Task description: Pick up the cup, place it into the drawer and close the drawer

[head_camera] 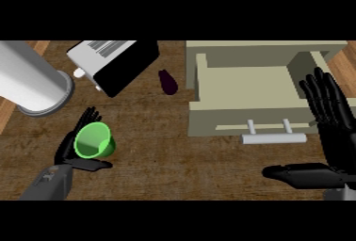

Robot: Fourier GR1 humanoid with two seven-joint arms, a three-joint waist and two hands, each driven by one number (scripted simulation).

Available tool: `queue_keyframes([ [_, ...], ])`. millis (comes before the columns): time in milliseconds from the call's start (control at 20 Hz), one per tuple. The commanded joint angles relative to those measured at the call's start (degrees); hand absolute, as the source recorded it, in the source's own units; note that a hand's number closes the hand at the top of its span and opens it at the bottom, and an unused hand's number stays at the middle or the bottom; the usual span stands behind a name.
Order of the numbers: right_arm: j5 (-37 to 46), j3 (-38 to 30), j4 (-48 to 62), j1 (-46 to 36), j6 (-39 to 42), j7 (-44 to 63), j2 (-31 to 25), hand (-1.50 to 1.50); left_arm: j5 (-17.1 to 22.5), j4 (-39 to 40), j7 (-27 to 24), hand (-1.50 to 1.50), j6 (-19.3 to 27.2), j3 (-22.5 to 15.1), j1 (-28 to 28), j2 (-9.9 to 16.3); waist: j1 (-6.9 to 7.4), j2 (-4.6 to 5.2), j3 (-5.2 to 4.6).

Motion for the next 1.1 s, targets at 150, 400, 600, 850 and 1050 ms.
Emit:
queue_keyframes([
  [150,-0.17,0.92,0.90,-0.29,-0.26,0.25,1.18,-1.50,1.40,-0.67,-5.81,1.50,-13.34,-0.26,-0.57,-1.62,-0.15,0.04,-0.03],
  [400,1.06,1.60,1.88,0.06,-0.24,-0.85,1.30,-1.50,3.05,-1.17,-2.53,1.50,-18.60,-0.56,-1.41,-3.76,-0.06,-0.10,0.01],
  [600,0.96,0.66,1.22,-1.50,-0.70,1.28,0.47,-1.50,3.73,-3.15,-4.26,1.50,-18.87,-0.91,-0.79,-5.07,0.12,-0.18,-0.01],
  [850,-0.06,-0.94,2.16,-2.38,-0.10,0.19,-0.45,-1.50,6.53,-6.01,-8.32,1.50,-10.59,1.98,0.38,-5.45,0.49,-0.19,0.04],
  [1050,-1.32,-1.69,0.03,-0.90,1.19,1.34,-1.69,-1.50,12.30,-5.63,-9.51,1.50,-0.42,9.30,1.92,-3.91,0.32,-0.20,0.01],
])
